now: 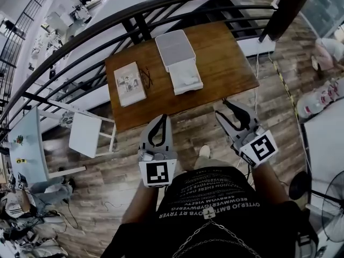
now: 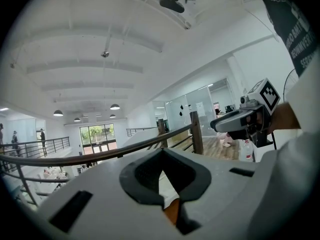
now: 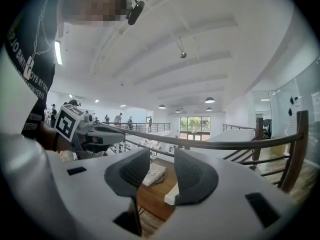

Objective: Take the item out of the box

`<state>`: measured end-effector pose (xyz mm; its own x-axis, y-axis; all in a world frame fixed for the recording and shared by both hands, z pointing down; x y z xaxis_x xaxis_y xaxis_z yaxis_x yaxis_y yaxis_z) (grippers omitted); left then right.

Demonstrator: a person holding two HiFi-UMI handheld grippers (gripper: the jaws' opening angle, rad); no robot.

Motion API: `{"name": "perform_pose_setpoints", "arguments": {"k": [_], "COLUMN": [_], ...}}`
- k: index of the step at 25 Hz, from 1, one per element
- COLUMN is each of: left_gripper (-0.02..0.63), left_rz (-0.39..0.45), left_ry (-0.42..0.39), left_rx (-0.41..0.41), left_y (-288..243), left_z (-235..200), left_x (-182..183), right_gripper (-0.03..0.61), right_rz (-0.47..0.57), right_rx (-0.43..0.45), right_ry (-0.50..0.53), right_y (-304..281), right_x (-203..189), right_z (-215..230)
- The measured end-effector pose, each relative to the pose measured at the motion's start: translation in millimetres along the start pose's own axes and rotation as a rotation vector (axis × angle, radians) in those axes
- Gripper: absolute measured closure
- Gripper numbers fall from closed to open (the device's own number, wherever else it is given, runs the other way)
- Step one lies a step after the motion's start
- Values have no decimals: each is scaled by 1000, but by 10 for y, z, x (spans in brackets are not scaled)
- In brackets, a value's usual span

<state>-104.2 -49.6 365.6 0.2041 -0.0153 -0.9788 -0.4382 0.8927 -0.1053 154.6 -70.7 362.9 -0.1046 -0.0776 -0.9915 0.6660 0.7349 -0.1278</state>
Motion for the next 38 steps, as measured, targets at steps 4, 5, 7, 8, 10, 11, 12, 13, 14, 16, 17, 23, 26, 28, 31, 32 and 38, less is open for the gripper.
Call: {"name": "perform_pose_setpoints", "arguments": {"k": [4,5,7,8,10,11,12,13,14,16,17,23,26,28,31,32,38], "left_gripper": [609,609,607,609,608,607,609,607,607,609,607,609,607,607,609,609,608], "left_rz": [5,6,9,11,27,38,45,48,47,35,26,-13,-21,-24,-30,-32,-17], "left_ry": [-14,-17,-16,-18,-25,-26,-28,-28,-27,-24,-24,-17,-8,-1,3,-1,-10], "left_rx": [5,7,13,16,27,34,42,50,59,75,83,116,132,137,136,134,109], "left_y": [-158,-190,-250,-285,-370,-406,-432,-450,-463,-493,-510,-551,-551,-554,-556,-569,-711], "left_z": [64,79,110,126,158,171,182,190,195,199,202,205,169,130,43,9,-184], "left_x": [65,77,99,114,161,187,208,220,225,207,192,148,156,155,145,137,103], "right_gripper": [445,445,445,445,445,445,445,445,445,445,445,445,445,445,442,442,440], "right_rz": [17,19,20,23,31,35,38,42,46,54,59,51,48,50,50,50,40], "right_rx": [14,17,27,33,43,49,56,65,73,87,91,107,114,111,106,103,88], "right_ry": [22,26,35,38,45,48,52,56,61,63,53,29,32,11,-2,-2,15], "right_y": [-12,-11,-10,-12,-26,-37,-49,-63,-79,-115,-133,-197,-245,-291,-363,-390,-582], "right_x": [42,46,49,56,77,87,93,98,101,97,89,18,9,6,-1,-4,-59], "right_z": [179,217,289,328,421,469,512,551,587,655,689,831,865,873,867,871,859]}}
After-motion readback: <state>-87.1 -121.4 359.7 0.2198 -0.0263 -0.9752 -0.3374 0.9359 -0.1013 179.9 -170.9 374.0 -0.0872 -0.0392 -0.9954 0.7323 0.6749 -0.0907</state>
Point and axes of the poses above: the fingertips, and each gripper's own axes: y backward along the fingers, z to its right, x out of its top, the point moved 10 cm from there along y, backward along the fingers, and after that the axes turned 2 degrees about -x, right-handed, at the moved point
